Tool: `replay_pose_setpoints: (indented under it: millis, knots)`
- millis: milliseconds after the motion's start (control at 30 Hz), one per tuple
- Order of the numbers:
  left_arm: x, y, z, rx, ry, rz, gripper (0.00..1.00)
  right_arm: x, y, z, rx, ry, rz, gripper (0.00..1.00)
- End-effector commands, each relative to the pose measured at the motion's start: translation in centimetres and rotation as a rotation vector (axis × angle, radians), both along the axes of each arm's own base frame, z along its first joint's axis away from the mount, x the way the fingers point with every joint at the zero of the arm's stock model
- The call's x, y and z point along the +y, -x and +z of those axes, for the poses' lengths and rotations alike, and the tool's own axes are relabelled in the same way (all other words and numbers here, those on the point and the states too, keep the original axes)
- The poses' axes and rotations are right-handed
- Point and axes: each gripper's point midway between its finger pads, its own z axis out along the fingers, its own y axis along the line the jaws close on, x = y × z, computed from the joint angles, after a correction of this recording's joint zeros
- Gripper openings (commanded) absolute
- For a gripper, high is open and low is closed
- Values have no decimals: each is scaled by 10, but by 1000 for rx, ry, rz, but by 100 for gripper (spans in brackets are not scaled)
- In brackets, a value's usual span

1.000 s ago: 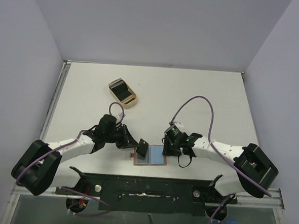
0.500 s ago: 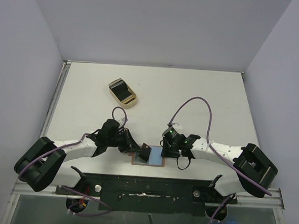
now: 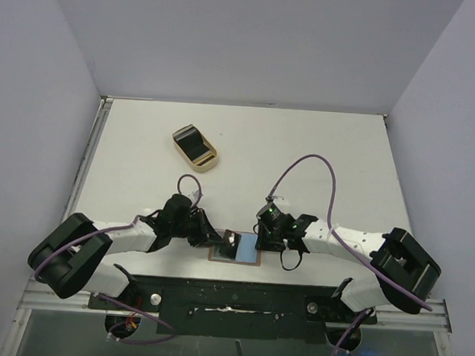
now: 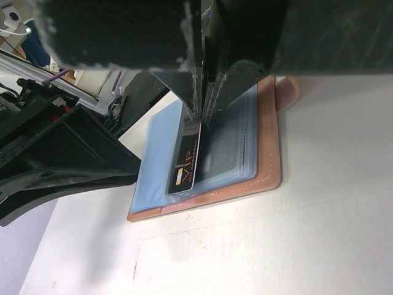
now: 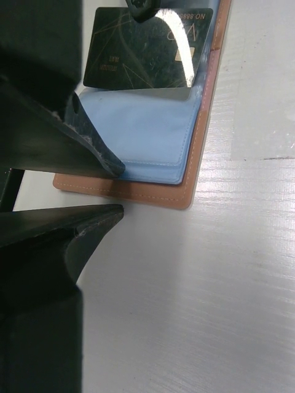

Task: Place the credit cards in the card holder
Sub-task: Insert the credit card into the card holder.

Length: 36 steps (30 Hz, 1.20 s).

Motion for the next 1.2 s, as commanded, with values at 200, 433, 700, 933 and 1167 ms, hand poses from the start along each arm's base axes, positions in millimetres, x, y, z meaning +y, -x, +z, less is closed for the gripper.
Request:
replay_pose_setpoints:
  millis: [200,433,700,933,1167]
  knots:
    - [-10,-7,-3,-87,-7,-4,0,7,-6,4,-25,-4,-3,26]
    - [-9,-7,-5,-95,-18,10,0,7,-5,3,-23,-3,2,26]
    - [-14,-1,-5,-88,1,2,0,9,-6,-3,-15,0,2,26]
    - [-18,1,-7,-86,-17,-7,2,11,-8,0,-27,-10,-5,26]
    - [-16,-2,-4,-102,-77,-18,17,8,-10,7,-36,0,-10,25]
